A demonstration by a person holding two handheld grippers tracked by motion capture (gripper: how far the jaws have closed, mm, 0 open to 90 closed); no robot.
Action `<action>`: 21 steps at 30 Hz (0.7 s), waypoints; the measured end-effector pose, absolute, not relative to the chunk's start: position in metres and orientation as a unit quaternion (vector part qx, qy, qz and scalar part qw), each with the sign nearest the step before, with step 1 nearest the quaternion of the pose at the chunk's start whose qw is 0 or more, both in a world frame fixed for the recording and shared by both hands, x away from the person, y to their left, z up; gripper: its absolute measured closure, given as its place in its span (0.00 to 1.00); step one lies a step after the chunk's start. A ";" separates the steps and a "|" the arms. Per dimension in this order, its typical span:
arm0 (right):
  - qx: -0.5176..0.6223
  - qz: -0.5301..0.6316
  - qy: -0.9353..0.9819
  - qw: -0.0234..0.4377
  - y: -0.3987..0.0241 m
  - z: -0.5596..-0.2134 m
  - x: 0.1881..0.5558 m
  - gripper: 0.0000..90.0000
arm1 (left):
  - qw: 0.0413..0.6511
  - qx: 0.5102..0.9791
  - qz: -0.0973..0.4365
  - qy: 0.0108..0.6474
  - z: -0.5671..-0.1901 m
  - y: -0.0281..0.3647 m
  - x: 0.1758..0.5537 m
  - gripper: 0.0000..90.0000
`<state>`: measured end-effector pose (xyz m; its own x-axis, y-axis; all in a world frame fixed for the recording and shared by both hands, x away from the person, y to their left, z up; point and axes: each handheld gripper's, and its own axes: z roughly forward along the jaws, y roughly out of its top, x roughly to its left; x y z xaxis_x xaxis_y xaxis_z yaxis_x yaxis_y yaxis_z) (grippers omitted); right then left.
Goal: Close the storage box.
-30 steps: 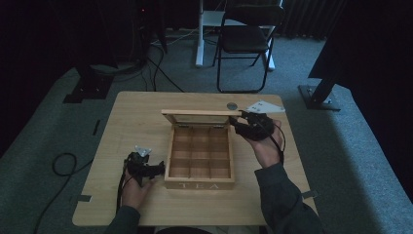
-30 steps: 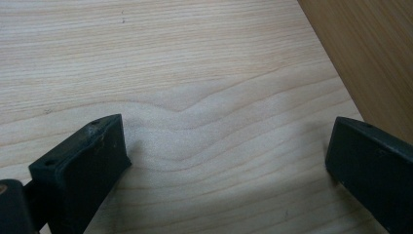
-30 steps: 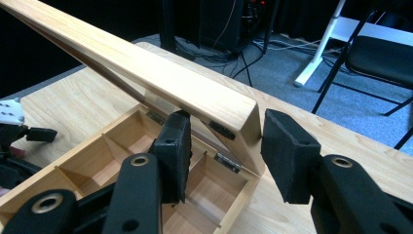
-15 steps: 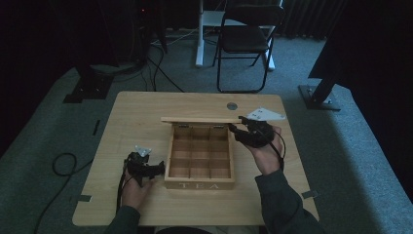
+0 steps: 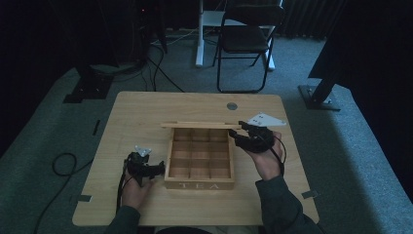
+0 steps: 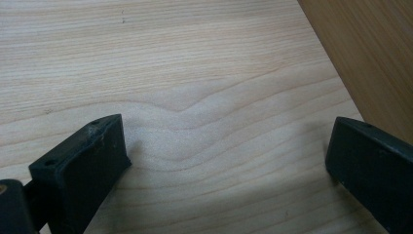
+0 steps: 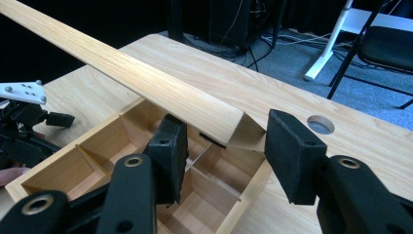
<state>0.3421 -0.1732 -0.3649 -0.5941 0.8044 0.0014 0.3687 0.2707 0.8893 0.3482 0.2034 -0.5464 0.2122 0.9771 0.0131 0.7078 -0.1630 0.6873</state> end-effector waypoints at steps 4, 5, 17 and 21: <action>0.385 0.464 0.763 0.233 -0.173 -0.367 0.339 0.56 | 0.284 0.725 0.237 0.581 -0.546 0.203 0.348 0.02; 0.384 0.464 0.764 0.233 -0.173 -0.368 0.339 0.56 | 0.284 0.725 0.237 0.581 -0.546 0.203 0.348 0.02; 0.378 0.450 0.773 0.239 -0.172 -0.374 0.329 0.56 | 0.284 0.725 0.237 0.580 -0.547 0.203 0.348 0.02; 0.379 0.451 0.773 0.233 -0.173 -0.377 0.326 0.55 | 0.285 0.725 0.237 0.581 -0.547 0.203 0.348 0.02</action>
<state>0.3258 -0.1729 -0.3772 -0.6037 0.7970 -0.0174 0.3767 0.3044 0.8749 0.3482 0.2034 -0.5465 0.2129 0.9770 0.0127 0.7073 -0.1631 0.6878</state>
